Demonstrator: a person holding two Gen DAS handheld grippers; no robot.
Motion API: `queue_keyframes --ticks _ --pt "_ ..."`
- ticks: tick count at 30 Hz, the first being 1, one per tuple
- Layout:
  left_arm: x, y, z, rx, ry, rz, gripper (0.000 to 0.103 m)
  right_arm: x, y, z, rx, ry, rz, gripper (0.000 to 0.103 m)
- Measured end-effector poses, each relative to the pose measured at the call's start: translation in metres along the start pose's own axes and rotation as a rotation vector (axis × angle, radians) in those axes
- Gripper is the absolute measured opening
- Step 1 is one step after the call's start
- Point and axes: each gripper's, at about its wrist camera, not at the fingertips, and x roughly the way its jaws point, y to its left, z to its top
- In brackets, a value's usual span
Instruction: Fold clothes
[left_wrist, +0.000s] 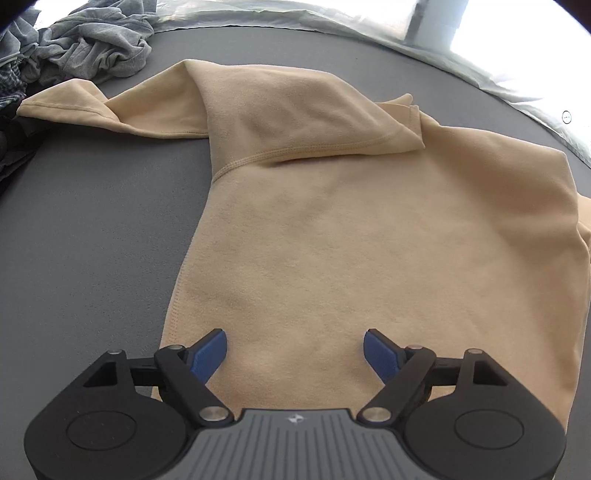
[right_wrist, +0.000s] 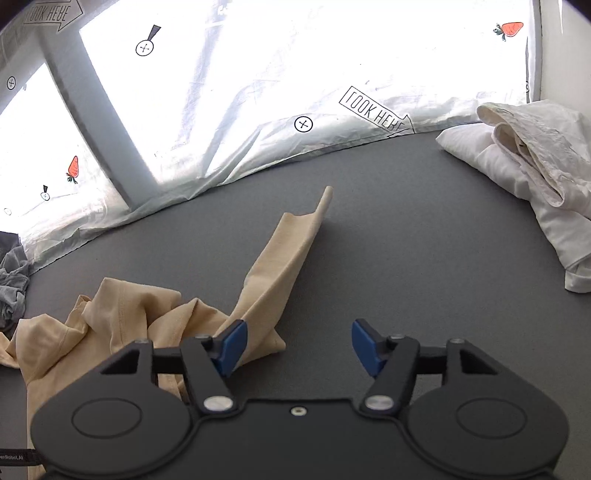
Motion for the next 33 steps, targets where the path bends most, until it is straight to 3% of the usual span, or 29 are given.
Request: queue_keyframes --ticks 3,8,10,12,13,17,21,24,27,31,33 --pt "0.004 -0.005 0.001 0.024 -0.002 0.021 0.089 0.022 -0.003 0.016 0.046 -0.014 0.055 0.059" --pt "0.010 -0.012 -0.004 0.068 -0.003 0.018 0.103 0.062 0.003 0.022 0.013 0.028 0.022 0.044" --pt "0.011 -0.012 -0.005 0.042 -0.017 0.022 0.103 0.074 0.002 0.020 0.016 0.058 0.029 0.033" --pt "0.011 -0.012 -0.007 0.030 -0.029 0.029 0.103 0.080 0.001 0.018 0.012 0.073 0.033 0.007" --pt "0.010 -0.013 -0.008 0.030 -0.034 0.030 0.103 0.076 0.000 0.016 0.007 0.060 0.030 0.003" --pt "0.010 -0.015 -0.012 0.039 -0.062 0.028 0.103 0.041 -0.003 0.012 -0.021 -0.054 -0.014 0.003" --pt "0.008 -0.016 -0.017 0.046 -0.098 0.027 0.103 -0.017 -0.012 0.008 -0.076 -0.212 -0.136 0.003" --pt "0.005 -0.020 -0.025 0.046 -0.125 0.028 0.103 -0.057 -0.030 -0.004 -0.052 -0.283 -0.214 0.003" --pt "0.003 -0.021 -0.028 0.045 -0.140 0.029 0.103 -0.077 -0.055 -0.025 0.010 -0.259 -0.263 0.003" --pt "0.006 -0.017 -0.027 0.046 -0.151 0.029 0.103 -0.067 -0.085 -0.068 0.075 -0.086 -0.355 0.008" --pt "0.006 -0.016 -0.027 0.048 -0.155 0.028 0.103 -0.069 -0.088 -0.079 0.108 -0.066 -0.377 0.018"
